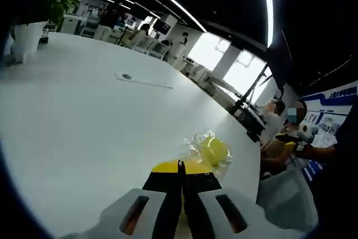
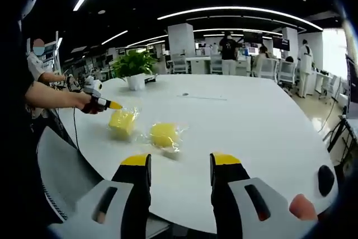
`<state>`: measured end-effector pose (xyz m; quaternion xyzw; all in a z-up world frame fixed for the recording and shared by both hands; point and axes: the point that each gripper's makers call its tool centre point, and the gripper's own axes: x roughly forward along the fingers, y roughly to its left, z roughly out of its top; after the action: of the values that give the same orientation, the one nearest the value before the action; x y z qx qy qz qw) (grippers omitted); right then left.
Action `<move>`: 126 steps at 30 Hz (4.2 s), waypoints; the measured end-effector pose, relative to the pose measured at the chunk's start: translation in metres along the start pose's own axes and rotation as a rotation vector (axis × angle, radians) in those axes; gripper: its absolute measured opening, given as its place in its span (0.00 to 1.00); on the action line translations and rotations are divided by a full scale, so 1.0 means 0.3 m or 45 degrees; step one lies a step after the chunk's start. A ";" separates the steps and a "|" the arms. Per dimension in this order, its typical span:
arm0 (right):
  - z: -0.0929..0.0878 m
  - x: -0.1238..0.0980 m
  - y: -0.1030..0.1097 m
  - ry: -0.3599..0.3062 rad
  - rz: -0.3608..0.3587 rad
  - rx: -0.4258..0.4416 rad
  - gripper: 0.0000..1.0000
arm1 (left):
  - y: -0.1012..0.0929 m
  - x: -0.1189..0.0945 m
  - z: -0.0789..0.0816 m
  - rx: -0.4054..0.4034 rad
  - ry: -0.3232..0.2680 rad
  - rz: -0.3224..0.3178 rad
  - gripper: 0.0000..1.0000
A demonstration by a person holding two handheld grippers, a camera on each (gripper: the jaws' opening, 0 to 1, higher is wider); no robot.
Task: Compare the silicone blocks by pressing each to a similar depth, holding the contact briefly, and releasing to observe deformation and rebound differences across the visible hardness samples.
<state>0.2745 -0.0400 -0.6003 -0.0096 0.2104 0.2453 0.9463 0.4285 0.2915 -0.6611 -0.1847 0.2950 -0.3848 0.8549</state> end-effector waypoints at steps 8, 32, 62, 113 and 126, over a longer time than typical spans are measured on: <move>-0.016 -0.002 -0.003 0.026 -0.009 -0.013 0.37 | 0.057 0.051 -0.028 0.018 0.080 0.008 0.00; -0.051 0.002 0.009 0.055 -0.004 0.002 0.35 | 0.153 0.090 -0.100 -0.019 0.179 0.121 0.07; -0.045 -0.025 0.027 0.007 0.013 -0.015 0.36 | 0.072 -0.085 -0.006 0.236 0.048 0.294 0.26; 0.103 0.103 -0.006 -0.060 0.045 -0.136 0.39 | -0.354 -0.447 0.043 0.709 -0.231 0.356 0.39; 0.017 0.106 -0.004 0.093 0.057 -0.137 0.40 | -0.353 -0.469 -0.116 0.588 -0.056 0.287 0.44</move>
<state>0.3022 -0.0258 -0.6085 -0.0648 0.2315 0.2769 0.9304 0.2733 0.3291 -0.5789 0.0413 0.1993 -0.3403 0.9180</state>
